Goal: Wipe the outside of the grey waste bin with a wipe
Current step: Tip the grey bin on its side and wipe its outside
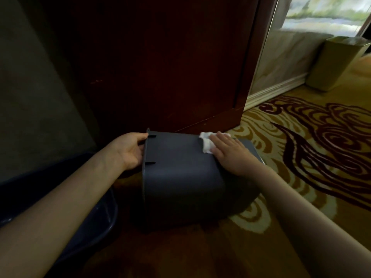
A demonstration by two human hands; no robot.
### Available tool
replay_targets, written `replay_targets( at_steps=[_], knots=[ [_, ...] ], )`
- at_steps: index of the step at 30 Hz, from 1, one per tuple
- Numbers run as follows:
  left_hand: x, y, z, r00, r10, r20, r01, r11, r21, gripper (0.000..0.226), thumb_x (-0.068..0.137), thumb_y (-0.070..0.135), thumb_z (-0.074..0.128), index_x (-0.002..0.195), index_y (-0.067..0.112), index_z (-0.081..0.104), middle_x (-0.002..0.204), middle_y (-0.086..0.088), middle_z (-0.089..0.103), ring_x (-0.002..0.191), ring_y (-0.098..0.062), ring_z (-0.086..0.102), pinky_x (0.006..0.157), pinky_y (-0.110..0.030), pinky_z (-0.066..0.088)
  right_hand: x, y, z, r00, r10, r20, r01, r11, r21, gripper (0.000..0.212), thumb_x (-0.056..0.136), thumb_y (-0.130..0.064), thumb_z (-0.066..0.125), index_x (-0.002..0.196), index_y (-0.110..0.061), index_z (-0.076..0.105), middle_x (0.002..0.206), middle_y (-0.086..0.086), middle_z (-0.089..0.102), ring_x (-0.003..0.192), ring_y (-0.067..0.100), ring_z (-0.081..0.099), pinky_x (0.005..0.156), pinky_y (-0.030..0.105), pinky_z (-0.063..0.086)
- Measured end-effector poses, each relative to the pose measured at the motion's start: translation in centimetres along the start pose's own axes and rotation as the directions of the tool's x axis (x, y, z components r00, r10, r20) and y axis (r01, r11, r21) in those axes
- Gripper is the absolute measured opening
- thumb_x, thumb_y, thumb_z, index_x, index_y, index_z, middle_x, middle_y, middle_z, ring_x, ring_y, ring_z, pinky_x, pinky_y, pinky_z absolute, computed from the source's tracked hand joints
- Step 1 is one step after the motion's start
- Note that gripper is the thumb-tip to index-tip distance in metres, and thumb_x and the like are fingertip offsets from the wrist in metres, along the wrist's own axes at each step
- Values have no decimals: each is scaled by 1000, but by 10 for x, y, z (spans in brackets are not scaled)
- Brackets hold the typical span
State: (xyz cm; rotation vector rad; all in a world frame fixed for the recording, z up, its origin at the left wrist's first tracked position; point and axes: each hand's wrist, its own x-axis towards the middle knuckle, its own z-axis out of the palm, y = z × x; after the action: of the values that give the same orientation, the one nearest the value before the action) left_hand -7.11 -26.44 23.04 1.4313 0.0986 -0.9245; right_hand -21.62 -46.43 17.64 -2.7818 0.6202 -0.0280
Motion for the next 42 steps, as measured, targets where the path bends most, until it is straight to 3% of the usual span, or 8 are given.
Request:
replay_targets(
  at_steps=[6, 9, 20, 26, 29, 32, 38, 42],
  knots=[
    [3, 2, -4, 999, -17, 31, 17, 1000, 26, 17, 94, 24, 47, 93, 14, 60, 85, -7, 61, 79, -20, 61, 62, -35, 48, -23, 43, -25, 979, 133, 155, -144, 988, 58, 62, 94, -47, 36, 147, -24, 13, 158, 2, 8, 143, 22, 7, 114, 42, 11],
    [6, 5, -5, 1000, 4, 4, -4, 998, 55, 16, 94, 25, 47, 93, 15, 59, 84, -7, 62, 78, -20, 61, 61, -35, 48, -21, 36, -29, 988, 156, -11, -152, 973, 171, 61, 89, -49, 46, 141, -21, 31, 151, 4, 31, 135, 23, 32, 106, 41, 29],
    [15, 30, 17, 992, -30, -124, 55, 977, 204, 35, 96, 19, 45, 128, 6, 49, 78, -10, 56, 69, -23, 56, 69, -37, 46, -40, 30, 0, 953, 59, -297, -33, 995, 92, 44, 95, -30, 43, 138, -24, 38, 147, 0, 39, 133, 14, 34, 97, 21, 25],
    [0, 19, 24, 989, -12, -149, 55, 957, 286, 39, 92, 4, 45, 130, 0, 45, 84, -12, 53, 70, -23, 54, 53, -34, 44, -77, 35, 6, 890, 95, -445, -69, 995, 75, 38, 92, -24, 46, 130, -21, 50, 139, -1, 50, 131, 13, 39, 103, 26, 26],
    [-11, 11, 31, 993, 26, -115, 0, 975, 220, 32, 91, 5, 45, 123, -1, 49, 88, -12, 56, 72, -22, 58, 52, -34, 46, -78, 37, -1, 826, 198, -527, -76, 967, 243, 29, 94, -24, 43, 118, -17, 59, 112, 0, 66, 109, 16, 59, 90, 31, 47],
    [-25, 11, 37, 994, 99, -54, -89, 981, 171, 15, 92, 8, 47, 101, 1, 57, 85, -9, 59, 72, -20, 61, 50, -31, 50, -74, 24, -17, 736, 358, -574, -33, 867, 498, 27, 96, -29, 40, 98, -16, 64, 74, -8, 60, 67, 5, 59, 58, 19, 40],
    [-25, -4, 29, 963, 266, 31, -267, 963, 22, 17, 93, 13, 48, 84, 8, 61, 69, -5, 69, 58, -12, 68, 44, -19, 53, -46, -72, -27, 755, 37, -654, 277, 887, 370, 31, 95, -26, 41, 122, -22, 54, 124, -4, 60, 117, 5, 50, 98, 20, 36],
    [-20, -33, 18, 950, 273, 152, -282, 959, 39, 25, 94, 11, 42, 90, 10, 66, 66, 0, 76, 60, -9, 71, 51, -19, 55, -38, -105, 7, 818, -208, -536, 350, 920, 177, 32, 91, -17, 49, 122, -12, 55, 124, 7, 61, 120, 16, 47, 101, 15, 26]
  ],
)
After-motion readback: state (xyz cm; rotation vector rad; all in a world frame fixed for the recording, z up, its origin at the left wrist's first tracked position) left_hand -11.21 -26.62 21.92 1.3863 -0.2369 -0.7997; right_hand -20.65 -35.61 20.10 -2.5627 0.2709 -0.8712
